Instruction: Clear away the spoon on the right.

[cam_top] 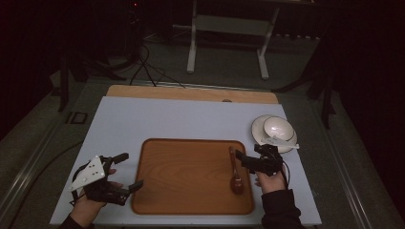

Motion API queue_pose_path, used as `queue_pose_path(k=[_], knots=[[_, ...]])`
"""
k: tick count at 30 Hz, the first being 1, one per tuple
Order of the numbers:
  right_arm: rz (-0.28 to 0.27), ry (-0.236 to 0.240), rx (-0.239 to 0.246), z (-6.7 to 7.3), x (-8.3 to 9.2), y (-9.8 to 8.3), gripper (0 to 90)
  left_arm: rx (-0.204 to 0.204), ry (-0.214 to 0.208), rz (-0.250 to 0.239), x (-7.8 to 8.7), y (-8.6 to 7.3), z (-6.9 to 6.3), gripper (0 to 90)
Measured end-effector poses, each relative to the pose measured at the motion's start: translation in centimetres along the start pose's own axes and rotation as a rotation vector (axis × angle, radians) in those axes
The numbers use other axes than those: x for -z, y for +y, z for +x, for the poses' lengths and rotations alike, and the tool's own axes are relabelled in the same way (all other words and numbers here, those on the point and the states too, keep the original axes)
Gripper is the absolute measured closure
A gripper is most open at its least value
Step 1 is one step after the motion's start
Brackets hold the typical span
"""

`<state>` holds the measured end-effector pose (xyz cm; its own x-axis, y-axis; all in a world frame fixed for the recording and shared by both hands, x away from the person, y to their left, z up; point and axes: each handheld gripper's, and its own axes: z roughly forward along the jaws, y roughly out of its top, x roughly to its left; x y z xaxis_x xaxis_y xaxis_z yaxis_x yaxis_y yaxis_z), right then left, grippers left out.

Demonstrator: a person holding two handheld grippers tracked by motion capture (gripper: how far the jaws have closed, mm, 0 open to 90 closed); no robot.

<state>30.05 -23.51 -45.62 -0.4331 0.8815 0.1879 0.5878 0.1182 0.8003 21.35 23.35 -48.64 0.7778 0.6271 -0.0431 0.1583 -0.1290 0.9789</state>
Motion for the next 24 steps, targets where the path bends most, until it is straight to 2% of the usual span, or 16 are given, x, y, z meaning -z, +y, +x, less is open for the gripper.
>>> queue_pose_path(k=[4,9,14,20,24], knots=[[-0.004,0.006,0.012,-0.7,0.7,-0.1,16.1,0.003,0.0,0.004,-0.1,0.0,0.1,1.6],[-0.02,0.038,0.01,-1.4,1.7,-0.4,14.5,0.007,0.002,0.006,-0.1,-0.1,0.1,1.6],[-0.022,0.039,0.04,-1.9,2.8,-0.8,14.5,0.006,0.0,0.006,-0.1,-0.1,0.1,1.6],[-0.036,0.069,0.049,-2.7,3.6,-1.3,14.4,0.008,0.0,0.003,-0.2,-0.1,0.1,1.6],[-0.039,0.08,0.098,-3.3,4.2,-1.9,14.4,0.005,-0.001,0.009,-0.2,-0.1,0.1,1.6]])
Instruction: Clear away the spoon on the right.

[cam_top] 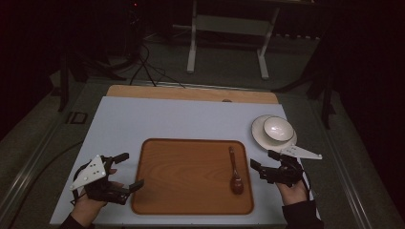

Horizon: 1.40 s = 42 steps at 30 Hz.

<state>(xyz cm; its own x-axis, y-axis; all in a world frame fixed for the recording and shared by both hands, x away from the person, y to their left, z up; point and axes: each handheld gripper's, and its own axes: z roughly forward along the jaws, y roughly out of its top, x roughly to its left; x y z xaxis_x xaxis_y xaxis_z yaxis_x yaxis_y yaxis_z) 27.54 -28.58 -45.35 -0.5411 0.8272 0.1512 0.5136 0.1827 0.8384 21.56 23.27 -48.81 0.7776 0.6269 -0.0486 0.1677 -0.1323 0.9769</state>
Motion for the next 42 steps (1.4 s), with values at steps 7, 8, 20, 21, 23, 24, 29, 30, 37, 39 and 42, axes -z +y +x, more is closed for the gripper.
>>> queue_pose_path(k=[7,8,20,21,23,24,29,30,37,39,42], knots=[[-0.019,0.012,0.028,-0.9,0.9,-0.7,14.4,-0.001,0.002,0.0,0.0,0.0,0.0,1.6],[-0.019,0.016,0.039,-1.0,1.0,-0.9,14.4,-0.002,0.002,0.0,0.0,0.0,0.0,1.6],[-0.045,0.055,0.096,-2.4,2.1,-2.7,14.3,-0.005,-0.002,0.003,-0.1,0.0,0.0,1.6],[-0.05,0.069,0.102,-2.4,2.1,-2.9,14.4,-0.008,-0.005,0.005,-0.1,0.0,0.0,1.6],[-0.054,0.084,0.112,-2.5,1.9,-3.4,14.4,-0.007,-0.006,0.007,-0.1,0.0,0.0,1.6],[-0.058,0.088,0.117,-2.5,1.8,-3.6,14.4,-0.009,-0.005,0.007,-0.1,0.0,0.0,1.6],[-0.054,0.139,0.126,-2.4,1.0,-4.5,14.4,-0.008,-0.009,0.002,0.0,0.0,0.0,1.6],[-0.054,0.146,0.127,-2.3,0.8,-4.6,14.4,-0.008,-0.009,0.002,0.0,0.0,0.0,1.6],[-0.04,0.156,0.138,-2.2,0.2,-4.9,14.5,-0.003,-0.021,0.009,-0.1,0.0,0.0,1.6],[-0.036,0.158,0.138,-2.2,0.0,-5.0,14.5,-0.003,-0.024,0.009,-0.1,-0.1,0.0,1.6],[-0.028,0.158,0.13,-2.3,-0.2,-5.1,14.5,-0.006,-0.026,0.016,-0.1,-0.1,0.0,1.6]])
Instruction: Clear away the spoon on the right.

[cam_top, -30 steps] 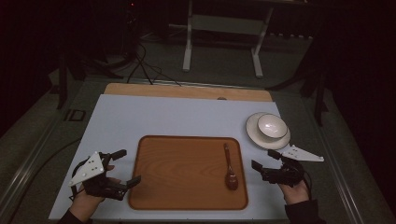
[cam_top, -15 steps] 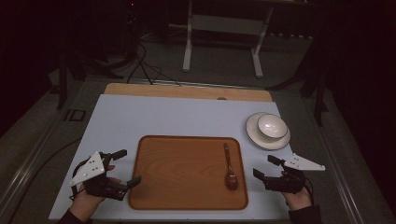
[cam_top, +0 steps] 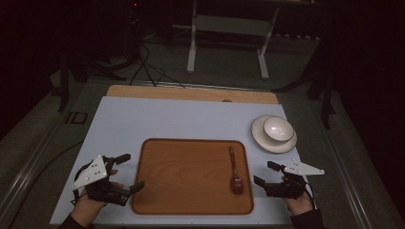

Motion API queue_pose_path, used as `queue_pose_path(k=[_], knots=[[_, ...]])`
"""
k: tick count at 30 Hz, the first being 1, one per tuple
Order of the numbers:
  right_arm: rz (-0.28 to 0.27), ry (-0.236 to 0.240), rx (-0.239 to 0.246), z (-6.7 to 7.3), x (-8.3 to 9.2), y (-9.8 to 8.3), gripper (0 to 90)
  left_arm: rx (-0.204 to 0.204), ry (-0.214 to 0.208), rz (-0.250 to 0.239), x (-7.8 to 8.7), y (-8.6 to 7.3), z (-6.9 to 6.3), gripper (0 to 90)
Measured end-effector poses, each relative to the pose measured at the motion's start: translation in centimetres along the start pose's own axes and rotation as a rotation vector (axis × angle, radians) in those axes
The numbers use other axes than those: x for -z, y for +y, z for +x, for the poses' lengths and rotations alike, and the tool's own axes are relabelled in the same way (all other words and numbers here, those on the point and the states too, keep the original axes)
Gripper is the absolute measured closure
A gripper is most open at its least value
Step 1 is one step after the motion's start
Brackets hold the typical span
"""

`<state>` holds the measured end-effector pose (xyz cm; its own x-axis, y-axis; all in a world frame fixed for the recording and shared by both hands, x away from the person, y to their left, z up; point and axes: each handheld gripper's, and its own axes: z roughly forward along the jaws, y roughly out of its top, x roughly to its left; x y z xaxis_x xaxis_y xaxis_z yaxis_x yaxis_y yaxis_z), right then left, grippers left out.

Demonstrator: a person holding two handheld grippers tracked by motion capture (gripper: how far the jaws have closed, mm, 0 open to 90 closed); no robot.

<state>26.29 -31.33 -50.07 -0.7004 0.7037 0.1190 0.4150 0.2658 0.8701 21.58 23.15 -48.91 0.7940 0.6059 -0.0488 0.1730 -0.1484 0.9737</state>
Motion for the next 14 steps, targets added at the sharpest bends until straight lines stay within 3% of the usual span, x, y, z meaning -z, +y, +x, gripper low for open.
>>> queue_pose_path(k=[14], knots=[[0.023,-0.02,-0.002,-0.04,-0.37,-0.11,14.5,0.001,-0.003,0.002,-0.05,-0.02,-0.05,1.6]])
